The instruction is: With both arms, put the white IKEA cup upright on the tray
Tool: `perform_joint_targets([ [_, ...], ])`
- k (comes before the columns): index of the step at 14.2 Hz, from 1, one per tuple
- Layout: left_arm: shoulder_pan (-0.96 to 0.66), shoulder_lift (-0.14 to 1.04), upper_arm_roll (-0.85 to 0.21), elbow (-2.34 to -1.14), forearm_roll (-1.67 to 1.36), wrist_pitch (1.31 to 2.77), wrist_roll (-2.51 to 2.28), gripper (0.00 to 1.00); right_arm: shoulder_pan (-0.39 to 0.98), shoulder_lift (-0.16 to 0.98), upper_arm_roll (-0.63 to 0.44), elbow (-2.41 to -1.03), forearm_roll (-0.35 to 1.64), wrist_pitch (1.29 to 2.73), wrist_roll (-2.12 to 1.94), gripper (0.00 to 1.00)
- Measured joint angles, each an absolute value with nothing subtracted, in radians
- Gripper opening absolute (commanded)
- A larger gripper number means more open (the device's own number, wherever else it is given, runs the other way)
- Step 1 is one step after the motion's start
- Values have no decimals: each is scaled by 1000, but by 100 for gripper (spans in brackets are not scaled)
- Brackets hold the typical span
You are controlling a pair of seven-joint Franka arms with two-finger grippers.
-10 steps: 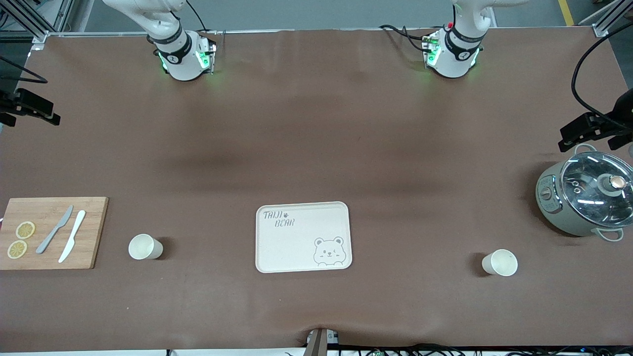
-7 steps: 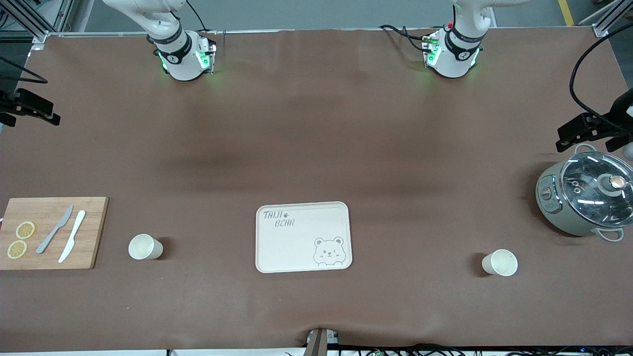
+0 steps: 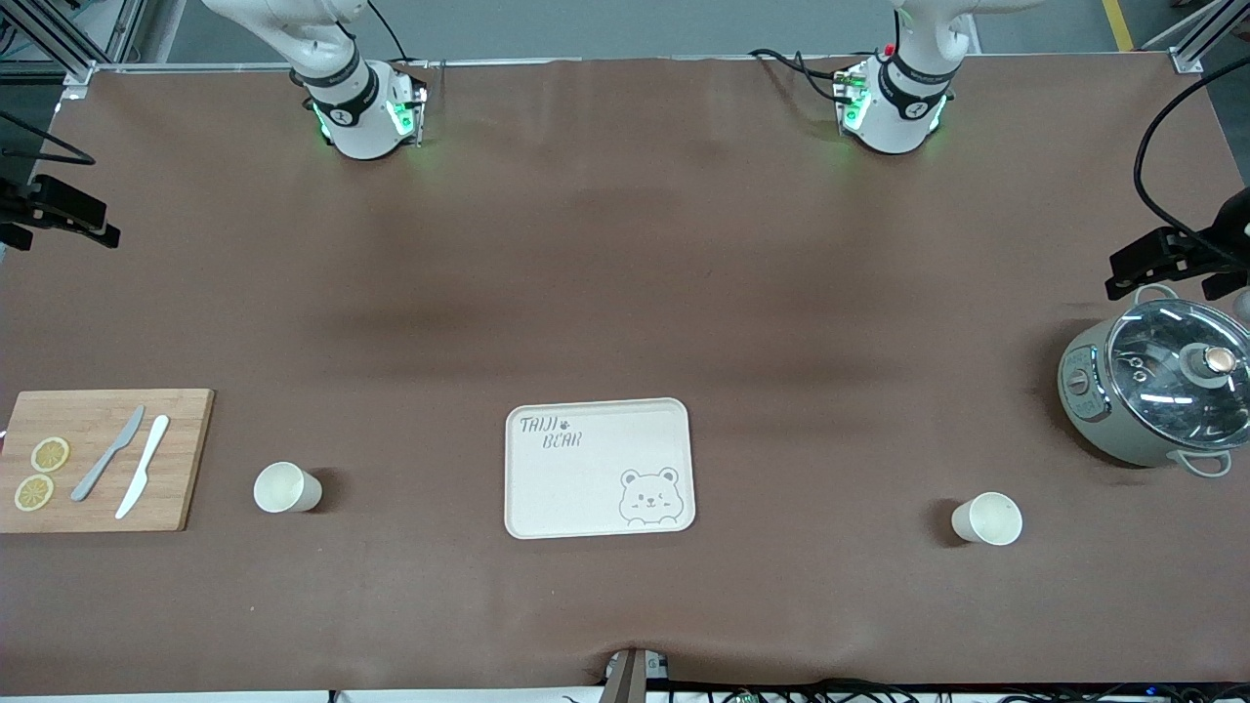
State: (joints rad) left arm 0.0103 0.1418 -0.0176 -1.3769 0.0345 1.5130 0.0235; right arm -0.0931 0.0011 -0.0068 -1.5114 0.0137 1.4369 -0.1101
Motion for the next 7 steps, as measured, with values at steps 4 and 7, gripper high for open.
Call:
perform_joint_targets([
  [4, 12, 180, -16, -1394, 35, 1557, 23, 100, -87, 5, -5, -1515, 14, 1466, -110, 100],
  [7, 13, 228, -16, -1396, 35, 1611, 23, 100, -86, 53, -3, -1527, 14, 1532, -110, 100],
])
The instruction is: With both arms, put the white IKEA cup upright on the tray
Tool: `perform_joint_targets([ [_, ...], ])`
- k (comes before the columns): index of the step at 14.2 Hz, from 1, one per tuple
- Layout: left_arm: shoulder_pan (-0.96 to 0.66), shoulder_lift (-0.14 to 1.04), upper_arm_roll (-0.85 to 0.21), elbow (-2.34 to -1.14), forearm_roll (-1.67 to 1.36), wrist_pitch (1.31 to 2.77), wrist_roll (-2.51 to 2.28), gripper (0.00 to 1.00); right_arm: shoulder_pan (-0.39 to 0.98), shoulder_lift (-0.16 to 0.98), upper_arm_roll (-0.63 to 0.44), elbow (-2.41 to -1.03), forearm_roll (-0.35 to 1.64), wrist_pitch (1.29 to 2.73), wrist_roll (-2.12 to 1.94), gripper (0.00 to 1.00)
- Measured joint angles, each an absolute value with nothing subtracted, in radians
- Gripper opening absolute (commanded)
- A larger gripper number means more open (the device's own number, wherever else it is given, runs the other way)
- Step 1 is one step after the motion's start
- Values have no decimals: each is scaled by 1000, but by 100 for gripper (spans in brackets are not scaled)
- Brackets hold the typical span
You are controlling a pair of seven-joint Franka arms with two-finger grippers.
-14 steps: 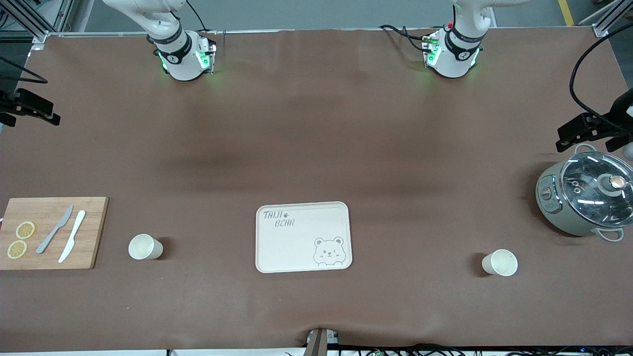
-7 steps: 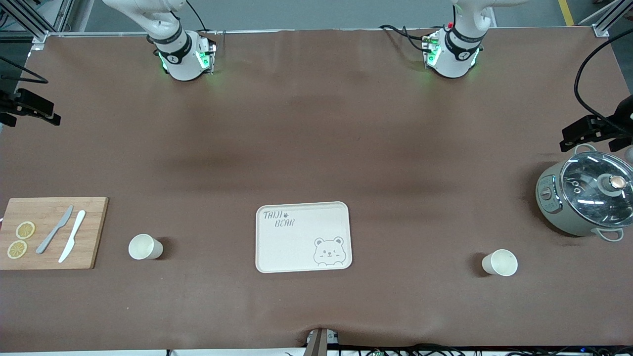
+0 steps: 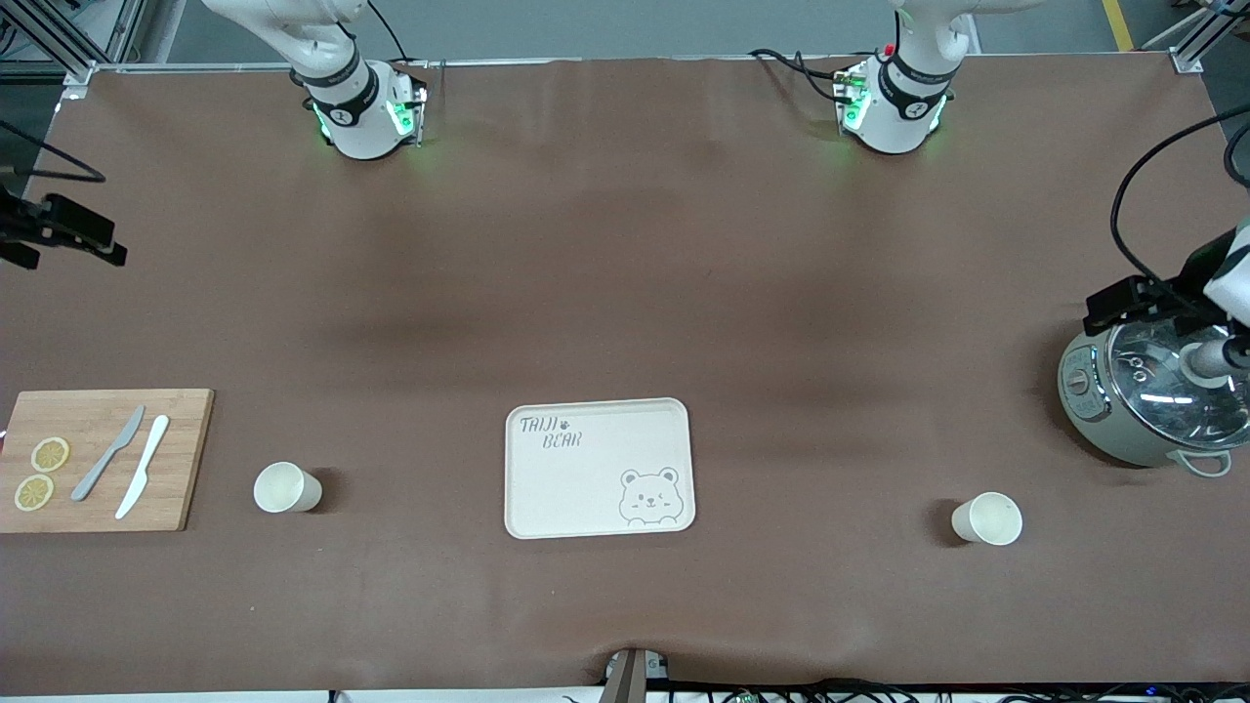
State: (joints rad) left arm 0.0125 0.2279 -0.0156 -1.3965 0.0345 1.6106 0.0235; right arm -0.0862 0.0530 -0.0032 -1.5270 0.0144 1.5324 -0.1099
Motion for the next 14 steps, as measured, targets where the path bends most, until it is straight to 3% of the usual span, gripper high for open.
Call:
perform_joint_targets([
  [14, 63, 425, -14, -1398, 34, 1893, 25, 100, -70, 431, 2, -1476, 15, 1898, -110, 100],
])
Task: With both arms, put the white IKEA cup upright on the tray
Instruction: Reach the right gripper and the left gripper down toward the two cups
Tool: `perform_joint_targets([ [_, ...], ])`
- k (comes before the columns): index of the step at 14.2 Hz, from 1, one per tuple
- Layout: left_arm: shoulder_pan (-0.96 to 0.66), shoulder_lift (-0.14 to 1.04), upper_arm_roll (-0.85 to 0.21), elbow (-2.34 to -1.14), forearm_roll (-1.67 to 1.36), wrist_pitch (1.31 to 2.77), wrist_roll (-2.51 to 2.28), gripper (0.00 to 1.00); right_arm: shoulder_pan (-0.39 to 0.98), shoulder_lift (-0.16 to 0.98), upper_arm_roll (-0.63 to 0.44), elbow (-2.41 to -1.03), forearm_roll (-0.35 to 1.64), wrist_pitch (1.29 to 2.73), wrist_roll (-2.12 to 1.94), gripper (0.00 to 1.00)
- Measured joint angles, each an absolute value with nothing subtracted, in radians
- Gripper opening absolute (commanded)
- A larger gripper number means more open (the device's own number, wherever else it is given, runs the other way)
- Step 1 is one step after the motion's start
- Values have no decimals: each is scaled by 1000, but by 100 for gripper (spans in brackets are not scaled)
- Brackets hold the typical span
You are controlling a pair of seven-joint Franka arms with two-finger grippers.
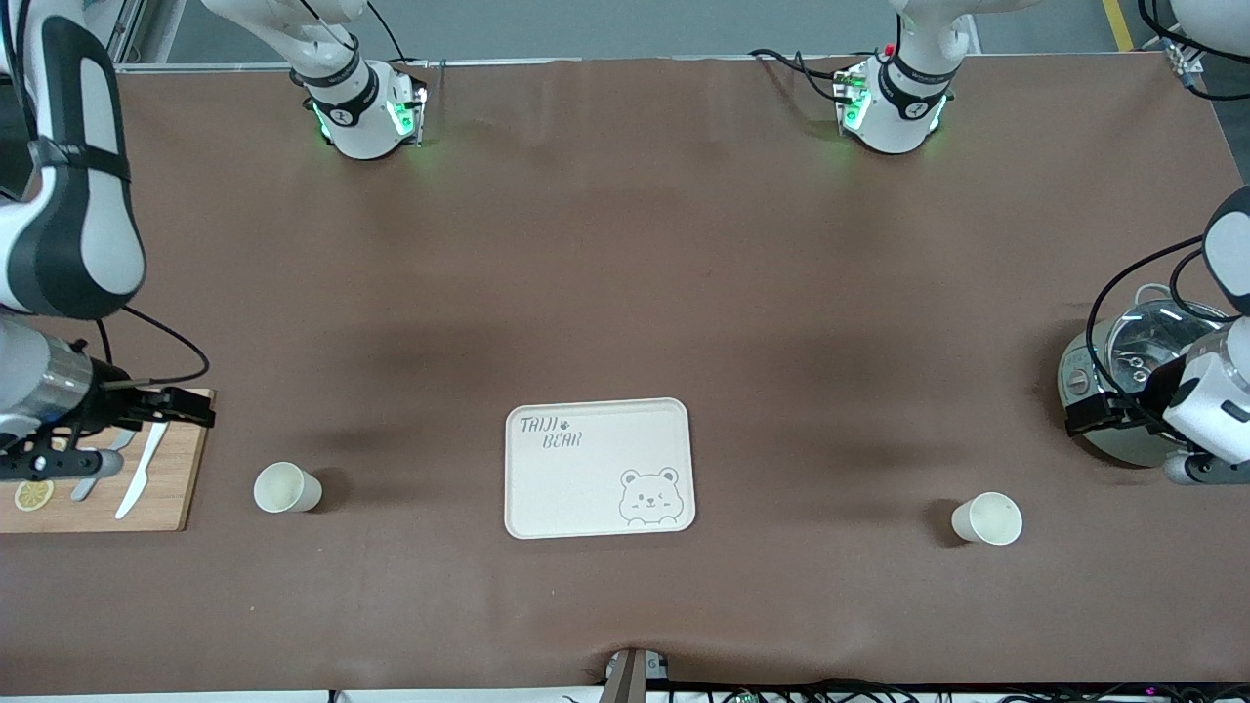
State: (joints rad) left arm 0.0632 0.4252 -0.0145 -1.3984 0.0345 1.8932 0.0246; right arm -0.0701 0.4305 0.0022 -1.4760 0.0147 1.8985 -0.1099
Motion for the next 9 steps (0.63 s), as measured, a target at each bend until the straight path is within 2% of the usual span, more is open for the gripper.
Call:
perform_joint_targets([
  [5, 81, 510, -14, -1400, 34, 2004, 37, 100, -73, 559, -4, -1472, 15, 2012, -110, 100],
  [9, 96, 587, -14, -1400, 34, 2101, 74, 100, -73, 618, -4, -1463, 15, 2067, -110, 100],
])
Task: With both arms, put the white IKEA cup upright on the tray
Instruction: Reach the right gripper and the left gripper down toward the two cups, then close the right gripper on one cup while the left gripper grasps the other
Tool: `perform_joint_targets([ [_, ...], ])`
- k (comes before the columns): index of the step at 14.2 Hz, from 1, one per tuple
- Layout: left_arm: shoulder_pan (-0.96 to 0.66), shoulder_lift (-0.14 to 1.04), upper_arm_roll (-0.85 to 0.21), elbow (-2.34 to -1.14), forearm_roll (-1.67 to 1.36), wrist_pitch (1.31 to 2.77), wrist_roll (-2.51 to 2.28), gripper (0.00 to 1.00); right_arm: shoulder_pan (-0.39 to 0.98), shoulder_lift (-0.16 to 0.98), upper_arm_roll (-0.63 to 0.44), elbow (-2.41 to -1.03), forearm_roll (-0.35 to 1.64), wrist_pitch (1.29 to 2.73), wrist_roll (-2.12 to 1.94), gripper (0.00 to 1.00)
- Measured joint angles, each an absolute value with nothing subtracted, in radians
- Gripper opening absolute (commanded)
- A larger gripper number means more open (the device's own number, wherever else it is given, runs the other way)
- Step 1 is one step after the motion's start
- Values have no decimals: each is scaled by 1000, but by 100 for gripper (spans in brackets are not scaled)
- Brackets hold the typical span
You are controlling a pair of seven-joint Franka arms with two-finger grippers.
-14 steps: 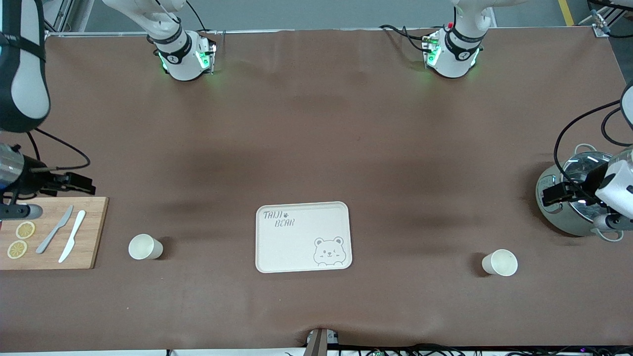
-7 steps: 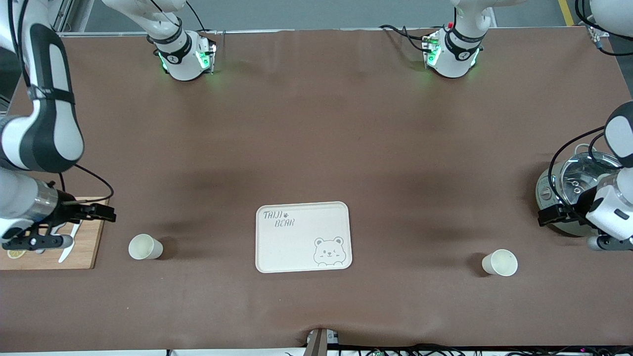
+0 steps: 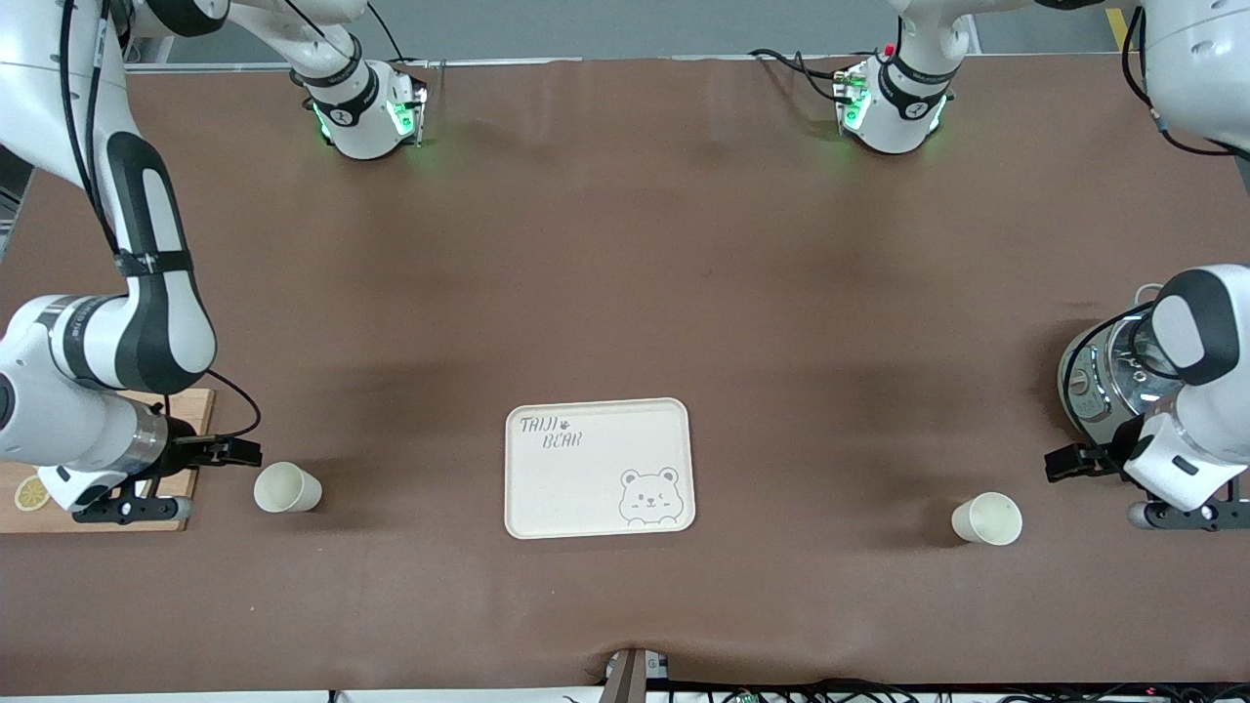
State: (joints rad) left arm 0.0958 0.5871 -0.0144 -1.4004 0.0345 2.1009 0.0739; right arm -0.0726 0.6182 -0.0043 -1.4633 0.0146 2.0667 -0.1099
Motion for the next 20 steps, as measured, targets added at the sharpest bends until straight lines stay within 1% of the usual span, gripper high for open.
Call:
perform_joint_targets([
  [5, 96, 675, -22, -1401, 2, 2217, 78, 100, -73, 667, -6, -1458, 15, 2145, -110, 100],
  [9, 92, 723, -25, -1400, -5, 2284, 78, 100, -85, 703, -7, -1456, 15, 2215, -110, 100],
  [14, 91, 787, -26, -1402, -15, 2388, 78, 100, -89, 741, -7, -1442, 15, 2241, -110, 100],
  [17, 89, 820, -28, -1403, -20, 2421, 77, 100, -89, 755, -7, -1442, 15, 2251, -110, 100],
  [19, 88, 831, -29, -1403, -37, 2434, 68, 63, -88, 768, -7, -1442, 15, 2259, -110, 100],
  [20, 88, 833, -29, -1403, -49, 2434, 57, 46, -87, 773, -6, -1442, 15, 2270, -110, 100],
])
